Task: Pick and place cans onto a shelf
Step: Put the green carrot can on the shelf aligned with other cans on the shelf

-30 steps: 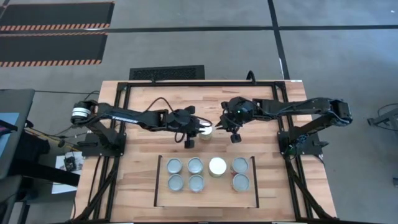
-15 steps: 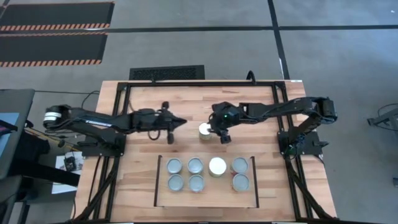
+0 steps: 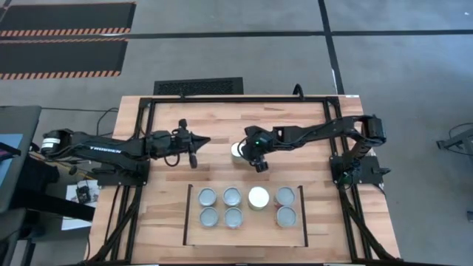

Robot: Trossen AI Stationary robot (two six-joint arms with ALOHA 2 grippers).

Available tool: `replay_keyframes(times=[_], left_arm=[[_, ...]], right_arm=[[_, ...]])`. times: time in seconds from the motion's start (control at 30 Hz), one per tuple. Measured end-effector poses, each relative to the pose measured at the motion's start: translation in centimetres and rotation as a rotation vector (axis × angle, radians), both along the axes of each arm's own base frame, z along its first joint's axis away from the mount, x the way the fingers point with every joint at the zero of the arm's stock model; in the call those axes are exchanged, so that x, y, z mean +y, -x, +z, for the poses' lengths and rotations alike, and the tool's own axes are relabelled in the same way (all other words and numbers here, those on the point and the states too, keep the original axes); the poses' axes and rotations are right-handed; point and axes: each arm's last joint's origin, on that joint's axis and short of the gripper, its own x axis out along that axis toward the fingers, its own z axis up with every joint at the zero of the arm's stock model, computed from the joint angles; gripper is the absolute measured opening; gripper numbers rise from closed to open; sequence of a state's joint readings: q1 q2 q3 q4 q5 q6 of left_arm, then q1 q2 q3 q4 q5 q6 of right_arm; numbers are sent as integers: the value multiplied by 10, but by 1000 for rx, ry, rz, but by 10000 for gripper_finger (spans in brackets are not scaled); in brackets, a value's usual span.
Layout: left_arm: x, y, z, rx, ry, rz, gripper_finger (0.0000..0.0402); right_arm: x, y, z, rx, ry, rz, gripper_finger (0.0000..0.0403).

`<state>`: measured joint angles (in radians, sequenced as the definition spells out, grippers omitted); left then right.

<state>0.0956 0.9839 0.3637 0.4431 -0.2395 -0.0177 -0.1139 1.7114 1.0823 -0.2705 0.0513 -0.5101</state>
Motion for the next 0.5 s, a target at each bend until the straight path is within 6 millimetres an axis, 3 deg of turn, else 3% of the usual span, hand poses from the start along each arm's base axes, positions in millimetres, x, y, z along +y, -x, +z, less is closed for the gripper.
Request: replay_keyframes(times=[0.23, 0.5], left_arm=[[0, 0, 0, 2, -3, 4, 4], [0, 0, 0, 4, -5, 3, 4]], right_arm=[[0, -3, 0, 3, 17, 19, 101], [-1, -2, 1, 5, 17, 16, 10]])
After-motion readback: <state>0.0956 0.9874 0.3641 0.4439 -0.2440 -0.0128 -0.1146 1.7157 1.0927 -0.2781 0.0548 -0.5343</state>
